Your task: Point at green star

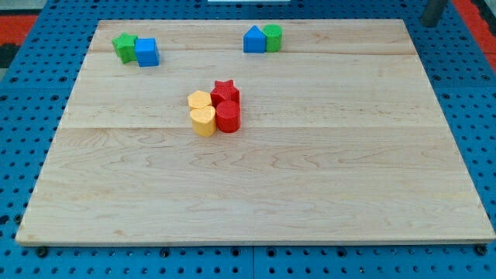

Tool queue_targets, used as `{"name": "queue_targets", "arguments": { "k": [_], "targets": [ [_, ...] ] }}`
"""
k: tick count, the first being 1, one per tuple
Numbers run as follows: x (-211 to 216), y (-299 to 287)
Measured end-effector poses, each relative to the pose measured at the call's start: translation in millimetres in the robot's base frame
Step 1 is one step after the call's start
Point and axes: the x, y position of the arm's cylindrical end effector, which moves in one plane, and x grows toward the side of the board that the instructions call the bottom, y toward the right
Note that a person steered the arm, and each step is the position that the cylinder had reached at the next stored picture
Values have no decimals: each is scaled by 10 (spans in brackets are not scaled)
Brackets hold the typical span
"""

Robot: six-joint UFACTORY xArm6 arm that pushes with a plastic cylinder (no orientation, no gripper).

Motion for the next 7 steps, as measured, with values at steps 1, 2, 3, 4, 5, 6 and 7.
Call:
{"name": "queue_targets", "arguments": {
  "k": [1,2,3,4,5,6,7],
  "targets": [
    [0,0],
    [17,47],
    [21,-99],
    [156,-500],
    [611,-835],
    [543,-1029],
    [517,-1029]
  ]
}}
